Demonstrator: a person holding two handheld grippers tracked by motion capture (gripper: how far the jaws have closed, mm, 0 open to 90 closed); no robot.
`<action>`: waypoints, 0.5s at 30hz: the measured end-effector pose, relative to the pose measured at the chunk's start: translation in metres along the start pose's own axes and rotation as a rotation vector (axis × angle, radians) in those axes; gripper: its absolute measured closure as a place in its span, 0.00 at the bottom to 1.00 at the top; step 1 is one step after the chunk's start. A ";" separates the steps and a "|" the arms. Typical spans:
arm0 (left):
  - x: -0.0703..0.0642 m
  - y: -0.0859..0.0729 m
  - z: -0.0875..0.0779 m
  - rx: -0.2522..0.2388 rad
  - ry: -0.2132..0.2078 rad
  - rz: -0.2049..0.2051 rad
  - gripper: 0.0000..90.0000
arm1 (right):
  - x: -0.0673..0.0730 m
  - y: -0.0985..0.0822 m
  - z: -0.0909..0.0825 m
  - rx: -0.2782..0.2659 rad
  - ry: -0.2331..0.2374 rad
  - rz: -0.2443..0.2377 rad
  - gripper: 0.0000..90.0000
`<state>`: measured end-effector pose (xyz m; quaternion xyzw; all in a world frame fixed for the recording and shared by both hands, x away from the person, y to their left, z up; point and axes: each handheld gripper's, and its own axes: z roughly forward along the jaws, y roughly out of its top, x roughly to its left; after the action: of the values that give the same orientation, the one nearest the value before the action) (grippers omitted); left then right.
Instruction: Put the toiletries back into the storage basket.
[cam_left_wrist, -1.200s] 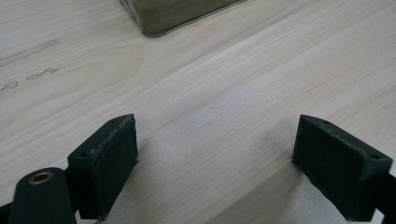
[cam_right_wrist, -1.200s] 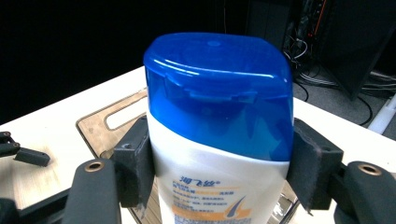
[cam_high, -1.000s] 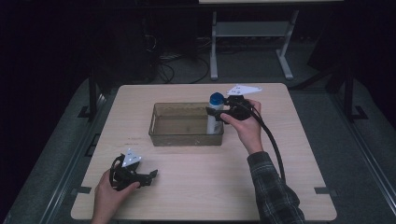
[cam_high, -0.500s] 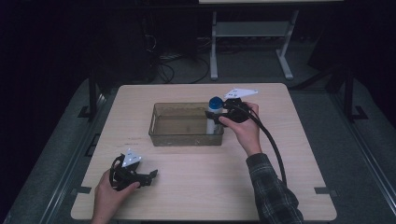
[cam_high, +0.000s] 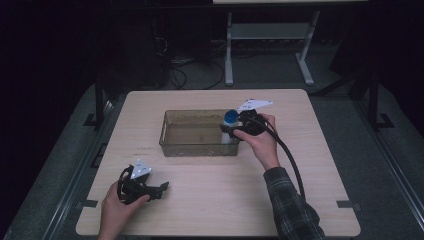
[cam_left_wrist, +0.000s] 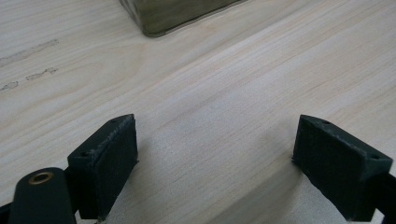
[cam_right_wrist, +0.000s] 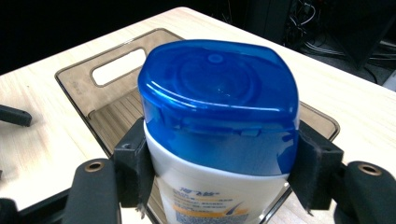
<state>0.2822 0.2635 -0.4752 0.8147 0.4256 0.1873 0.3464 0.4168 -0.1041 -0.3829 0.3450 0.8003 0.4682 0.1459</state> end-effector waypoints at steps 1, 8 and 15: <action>0.000 0.000 0.000 0.000 0.000 0.000 0.14 | 0.000 0.000 0.000 0.000 -0.001 -0.004 0.37; 0.000 0.000 0.000 0.000 0.000 0.000 0.14 | 0.001 -0.001 0.002 0.016 -0.002 -0.009 0.37; 0.000 0.000 0.000 0.000 -0.001 0.000 0.14 | 0.002 -0.001 0.003 0.024 0.000 -0.014 0.37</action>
<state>0.2821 0.2634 -0.4752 0.8149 0.4253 0.1869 0.3465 0.4170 -0.1014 -0.3855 0.3412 0.8081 0.4577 0.1451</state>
